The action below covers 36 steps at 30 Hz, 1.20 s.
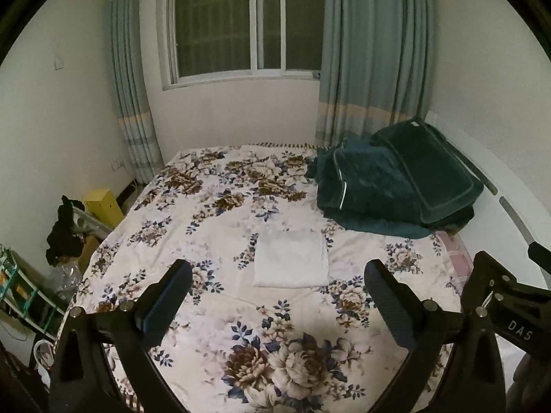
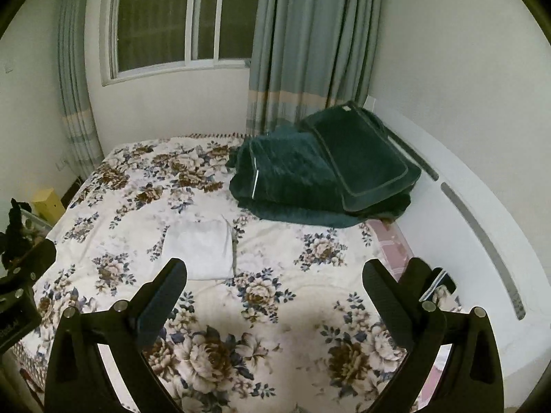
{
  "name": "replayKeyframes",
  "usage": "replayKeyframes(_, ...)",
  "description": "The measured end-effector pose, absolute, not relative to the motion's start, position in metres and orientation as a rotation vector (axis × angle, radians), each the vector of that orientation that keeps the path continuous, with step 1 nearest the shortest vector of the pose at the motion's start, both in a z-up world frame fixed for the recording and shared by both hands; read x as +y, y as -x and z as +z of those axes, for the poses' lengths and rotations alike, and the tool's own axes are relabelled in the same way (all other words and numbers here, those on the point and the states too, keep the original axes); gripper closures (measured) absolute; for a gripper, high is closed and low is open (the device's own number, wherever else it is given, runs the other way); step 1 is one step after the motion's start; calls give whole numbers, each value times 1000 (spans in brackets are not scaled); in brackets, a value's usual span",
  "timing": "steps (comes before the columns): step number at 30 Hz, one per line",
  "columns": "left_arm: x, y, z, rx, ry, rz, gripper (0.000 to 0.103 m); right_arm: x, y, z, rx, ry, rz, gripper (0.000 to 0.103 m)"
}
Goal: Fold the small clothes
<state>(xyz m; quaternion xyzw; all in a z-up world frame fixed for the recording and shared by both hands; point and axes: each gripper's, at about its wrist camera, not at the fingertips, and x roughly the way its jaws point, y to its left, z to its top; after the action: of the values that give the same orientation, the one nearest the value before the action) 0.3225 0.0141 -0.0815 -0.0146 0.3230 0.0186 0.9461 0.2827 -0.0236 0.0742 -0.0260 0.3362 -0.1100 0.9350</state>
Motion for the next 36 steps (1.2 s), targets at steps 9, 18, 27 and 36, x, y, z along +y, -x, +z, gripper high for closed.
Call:
replayKeyframes(9,17,-294,-65,635,48,47,1,-24,-237,110,641,59,-203,0)
replayKeyframes(18,16,-279,-61,620,37,64,1,-21,-222,120,629,67,-171,0)
replayKeyframes(27,21,-274,-56,596,36,94,1,-21,-227,121,631,65,-150,0)
replayKeyframes(36,26,-274,-56,605,33,103,1,-16,-239,120,642,76,-110,0)
